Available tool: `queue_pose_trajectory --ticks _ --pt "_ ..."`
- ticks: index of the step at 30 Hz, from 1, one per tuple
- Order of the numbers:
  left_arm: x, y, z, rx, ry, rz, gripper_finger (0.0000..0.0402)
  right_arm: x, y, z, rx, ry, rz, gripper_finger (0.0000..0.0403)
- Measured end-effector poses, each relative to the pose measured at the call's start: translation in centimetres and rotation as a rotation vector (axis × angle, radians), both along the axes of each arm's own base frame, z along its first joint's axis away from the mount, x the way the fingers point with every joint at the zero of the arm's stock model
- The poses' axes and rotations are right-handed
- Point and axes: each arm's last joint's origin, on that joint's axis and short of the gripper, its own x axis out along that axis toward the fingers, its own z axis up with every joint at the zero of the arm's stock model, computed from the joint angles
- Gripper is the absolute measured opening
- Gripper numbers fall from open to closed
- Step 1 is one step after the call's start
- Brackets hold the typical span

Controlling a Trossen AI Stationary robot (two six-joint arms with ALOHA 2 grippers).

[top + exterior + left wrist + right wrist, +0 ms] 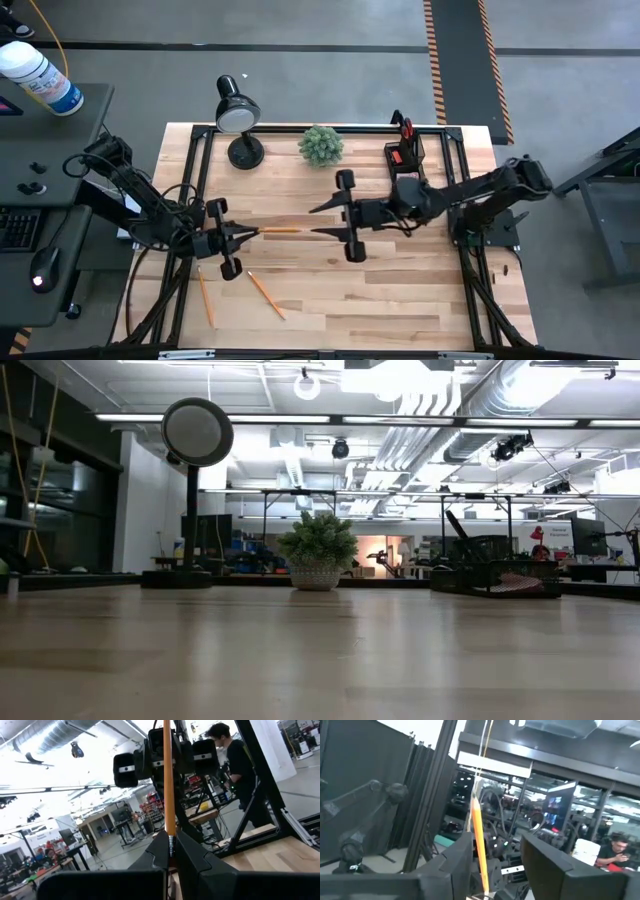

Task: Pick and place office supplies into organizer
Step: Put the right pencil into the desk organizer

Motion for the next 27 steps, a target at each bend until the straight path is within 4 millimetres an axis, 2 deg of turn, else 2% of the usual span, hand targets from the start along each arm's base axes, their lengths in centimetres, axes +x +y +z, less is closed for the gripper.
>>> queue_pose_trajectory --ticks 9,18,22,27 --pt "0.0 0.0 0.0 0.02 0.004 0.007 0.0 3.6 0.5 0.3 -0.013 0.002 0.056 0.0156" --pt "0.0 0.0 0.0 0.032 0.007 0.01 0.0 4.8 0.8 0.8 0.01 0.018 0.071 0.0126" --pt "0.0 0.0 0.0 0.036 0.008 0.011 0.0 4.8 0.8 0.8 0.008 0.024 0.069 0.0092" --pt "0.0 0.0 0.0 0.039 0.011 0.011 0.0 4.9 0.8 0.8 -0.016 0.019 0.054 0.0019"
